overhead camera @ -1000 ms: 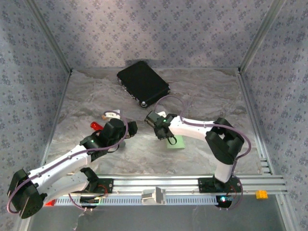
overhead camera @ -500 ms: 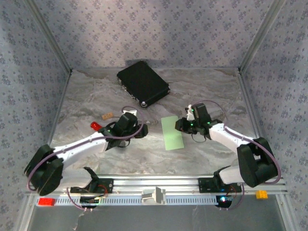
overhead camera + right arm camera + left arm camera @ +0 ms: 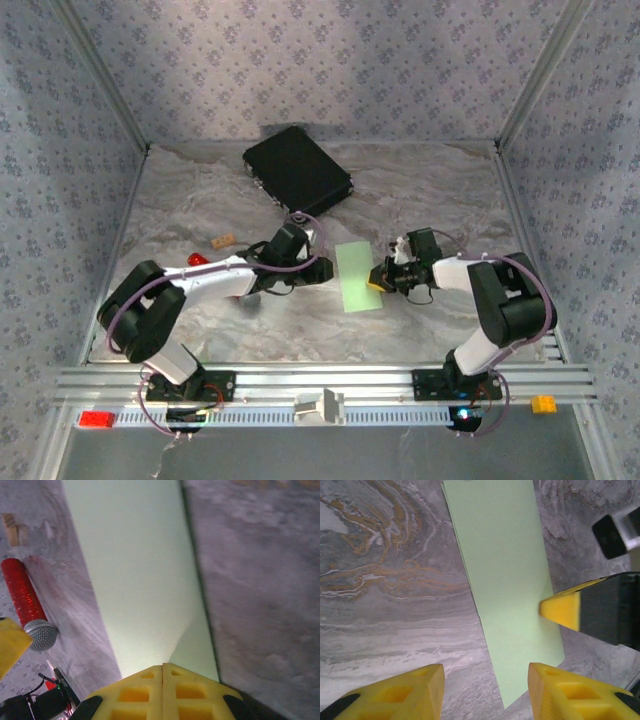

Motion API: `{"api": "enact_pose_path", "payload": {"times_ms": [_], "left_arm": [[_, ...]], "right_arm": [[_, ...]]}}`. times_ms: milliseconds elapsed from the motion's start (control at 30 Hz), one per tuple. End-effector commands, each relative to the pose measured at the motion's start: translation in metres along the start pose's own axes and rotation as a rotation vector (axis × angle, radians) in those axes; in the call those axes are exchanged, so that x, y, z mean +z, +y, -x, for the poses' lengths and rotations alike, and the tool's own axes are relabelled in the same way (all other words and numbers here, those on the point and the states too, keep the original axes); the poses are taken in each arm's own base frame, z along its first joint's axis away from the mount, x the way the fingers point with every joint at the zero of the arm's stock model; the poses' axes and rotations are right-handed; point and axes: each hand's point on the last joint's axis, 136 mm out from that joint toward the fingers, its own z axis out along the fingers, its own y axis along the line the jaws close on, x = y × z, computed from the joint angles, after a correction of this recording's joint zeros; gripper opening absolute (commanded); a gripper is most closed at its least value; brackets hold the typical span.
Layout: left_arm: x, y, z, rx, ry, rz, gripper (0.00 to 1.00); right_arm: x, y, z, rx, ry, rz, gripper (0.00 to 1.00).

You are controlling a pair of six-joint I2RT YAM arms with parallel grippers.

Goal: Fold a paper plane with a square sheet of paper (pick it up from the middle)
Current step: Third fold the triangle at the center of the table.

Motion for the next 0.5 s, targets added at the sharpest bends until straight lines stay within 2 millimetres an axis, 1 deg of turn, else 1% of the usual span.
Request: {"api": "enact_pose_path", "payload": {"times_ms": [0,100,233,400,467], "left_arm": [[0.003,-0.02,0.005,0.001,0.011,-0.064,0.47],[0.009,-0.02,0.003,-0.004,0.031,-0.067,0.47],[0.019,-0.021,0.001,-0.022,0.055,-0.079,0.46],[0.033,-0.017,-0.002,-0.056,0.077,-0.082,0.41],[0.037,-0.015,-0.002,-0.064,0.081,-0.079,0.41]], "right_arm": [[0.005,-0.013,-0.005,0.068,0.022,-0.016,0.05],[0.01,-0.014,-0.011,0.095,0.026,0.006,0.04],[0.013,-0.013,-0.019,0.119,0.025,-0.015,0.04],[0.013,-0.008,-0.021,0.128,0.013,-0.047,0.04],[0.013,-0.008,-0.021,0.128,0.008,-0.056,0.03]]}}
